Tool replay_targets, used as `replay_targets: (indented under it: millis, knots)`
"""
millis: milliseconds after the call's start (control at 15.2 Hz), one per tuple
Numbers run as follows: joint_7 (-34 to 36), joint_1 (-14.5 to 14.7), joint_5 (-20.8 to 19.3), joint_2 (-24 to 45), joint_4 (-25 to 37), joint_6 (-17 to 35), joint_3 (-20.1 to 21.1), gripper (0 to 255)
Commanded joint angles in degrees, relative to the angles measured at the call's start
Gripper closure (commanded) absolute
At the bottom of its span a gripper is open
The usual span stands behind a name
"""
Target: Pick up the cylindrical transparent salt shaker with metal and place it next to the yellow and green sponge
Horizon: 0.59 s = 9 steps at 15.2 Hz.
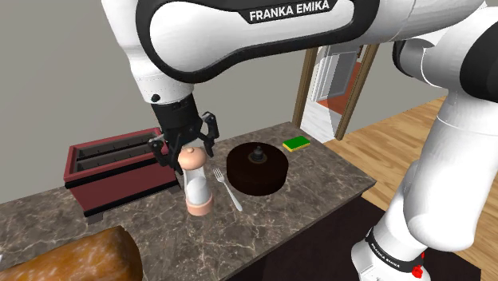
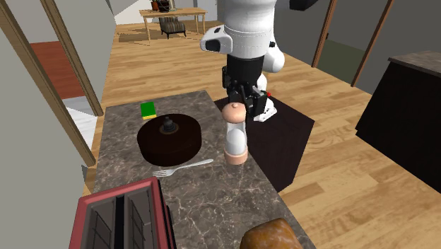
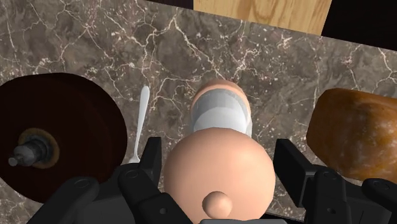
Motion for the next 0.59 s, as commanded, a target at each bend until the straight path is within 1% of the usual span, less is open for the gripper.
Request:
replay_targets:
  millis: [0,528]
  knots:
    - [0.0,0.1,-0.2,0.3,2.0,-1.7,0.0,255]
    - [0.2,0.9,-0.8,1.5,9.6,-8.3,0.3,255]
